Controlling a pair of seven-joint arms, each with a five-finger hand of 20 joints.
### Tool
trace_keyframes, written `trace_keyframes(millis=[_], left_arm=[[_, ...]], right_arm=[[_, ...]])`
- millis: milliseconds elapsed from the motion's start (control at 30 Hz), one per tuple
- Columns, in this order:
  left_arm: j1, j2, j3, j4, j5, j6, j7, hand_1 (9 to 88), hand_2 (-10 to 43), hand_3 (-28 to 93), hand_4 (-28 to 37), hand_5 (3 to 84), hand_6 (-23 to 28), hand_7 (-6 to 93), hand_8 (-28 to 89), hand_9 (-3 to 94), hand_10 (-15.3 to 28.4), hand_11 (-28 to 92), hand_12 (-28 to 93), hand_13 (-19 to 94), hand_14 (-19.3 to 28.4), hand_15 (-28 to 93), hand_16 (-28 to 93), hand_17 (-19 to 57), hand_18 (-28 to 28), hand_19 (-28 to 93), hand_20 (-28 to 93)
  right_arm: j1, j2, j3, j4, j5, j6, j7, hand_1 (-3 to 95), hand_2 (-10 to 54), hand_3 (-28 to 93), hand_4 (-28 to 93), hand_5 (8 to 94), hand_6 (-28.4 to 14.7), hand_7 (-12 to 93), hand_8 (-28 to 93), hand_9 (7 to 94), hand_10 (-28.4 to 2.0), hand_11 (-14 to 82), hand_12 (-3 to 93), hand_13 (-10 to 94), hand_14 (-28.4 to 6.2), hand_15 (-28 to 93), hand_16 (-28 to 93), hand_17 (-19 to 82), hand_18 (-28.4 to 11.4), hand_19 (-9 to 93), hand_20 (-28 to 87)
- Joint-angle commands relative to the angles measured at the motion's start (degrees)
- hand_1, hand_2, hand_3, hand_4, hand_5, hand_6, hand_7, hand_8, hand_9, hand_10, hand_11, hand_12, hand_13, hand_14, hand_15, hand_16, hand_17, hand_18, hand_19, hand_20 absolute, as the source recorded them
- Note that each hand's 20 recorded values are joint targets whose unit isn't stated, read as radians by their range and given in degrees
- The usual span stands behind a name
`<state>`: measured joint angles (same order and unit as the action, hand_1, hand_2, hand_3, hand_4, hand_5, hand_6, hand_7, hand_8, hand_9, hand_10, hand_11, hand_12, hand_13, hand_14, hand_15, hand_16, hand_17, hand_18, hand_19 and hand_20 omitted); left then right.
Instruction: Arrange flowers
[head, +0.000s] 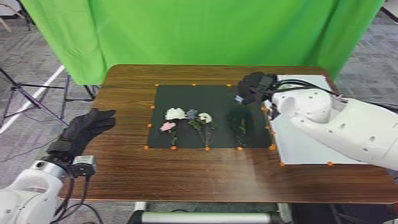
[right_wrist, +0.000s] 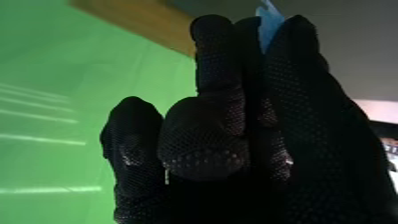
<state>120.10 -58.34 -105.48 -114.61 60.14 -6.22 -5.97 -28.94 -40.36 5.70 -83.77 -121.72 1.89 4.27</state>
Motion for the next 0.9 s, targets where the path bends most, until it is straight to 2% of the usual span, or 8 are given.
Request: trace_keyframes(millis=[33,233,633,800,900], left_arm=[[-0.37,-0.06,0.37,0.25,0.04,-0.79,-0.06,22.0,16.4,54,-28.3,42.8,5.7,10.3,-6,40.3,16.1,18,9,30,18.4,16,-4,0.5,11.1,14,10],[-0.54,-0.10,0.59,0.36,0.12,-1.37,0.19,22.1,16.4,54,-28.3,42.8,5.8,10.2,-6,40.3,16.2,18,9,30,18.5,16,-3,0.4,11.1,14,10],[-0.68,-0.18,0.44,0.48,0.12,-1.46,0.09,22.3,16.6,53,-28.3,42.7,5.9,10.2,-5,40.3,16.4,18,9,30,18.7,16,-3,0.4,11.1,14,10],[-0.54,-0.20,0.29,0.34,0.10,-1.54,0.06,22.1,16.5,54,-28.3,42.7,5.9,10.0,-5,40.3,16.4,18,9,30,18.6,16,-3,0.4,11.1,14,10],[-0.36,-0.23,0.19,0.27,0.14,-1.41,0.08,22.3,16.6,53,-28.3,42.7,5.9,10.0,-5,40.3,16.4,18,9,30,18.6,16,-3,0.3,11.1,14,10]], right_arm=[[-1.54,-0.61,1.11,0.68,1.07,-1.07,0.35,58.9,-1.8,48,-18,71.9,6.0,24,3,80.4,-8.5,11.7,28.5,85,-1.9,72,32,58,-14.5,93,68],[-1.02,-1.54,0.33,0.80,0.94,-0.31,0.10,58.6,-1.9,48,-19,71.8,6.2,24,3,80.3,-8.5,12.3,27.8,85,-1.9,72,32,58,-14.6,93,68],[-1.18,-2.00,-0.50,0.49,0.88,-0.68,0.19,58.1,-1.8,49,-18,71.3,6.2,24,3,80.0,-8.4,12.3,27.6,85,-1.9,72,32,58,-14.6,93,68],[-1.09,-1.90,-0.03,0.04,0.71,-2.57,0.40,55.7,-1.6,49,-16,68.7,5.4,25,3,77.9,-8.8,12.5,26.4,84,-1.9,72,32,58,-14.8,93,68],[-0.58,-1.75,-0.04,-0.34,0.87,-3.76,0.65,53.0,-2.5,51,-15,66.0,4.7,24,3,74.6,-9.6,14.6,21.9,84,-1.9,72,32,58,-14.8,93,68]])
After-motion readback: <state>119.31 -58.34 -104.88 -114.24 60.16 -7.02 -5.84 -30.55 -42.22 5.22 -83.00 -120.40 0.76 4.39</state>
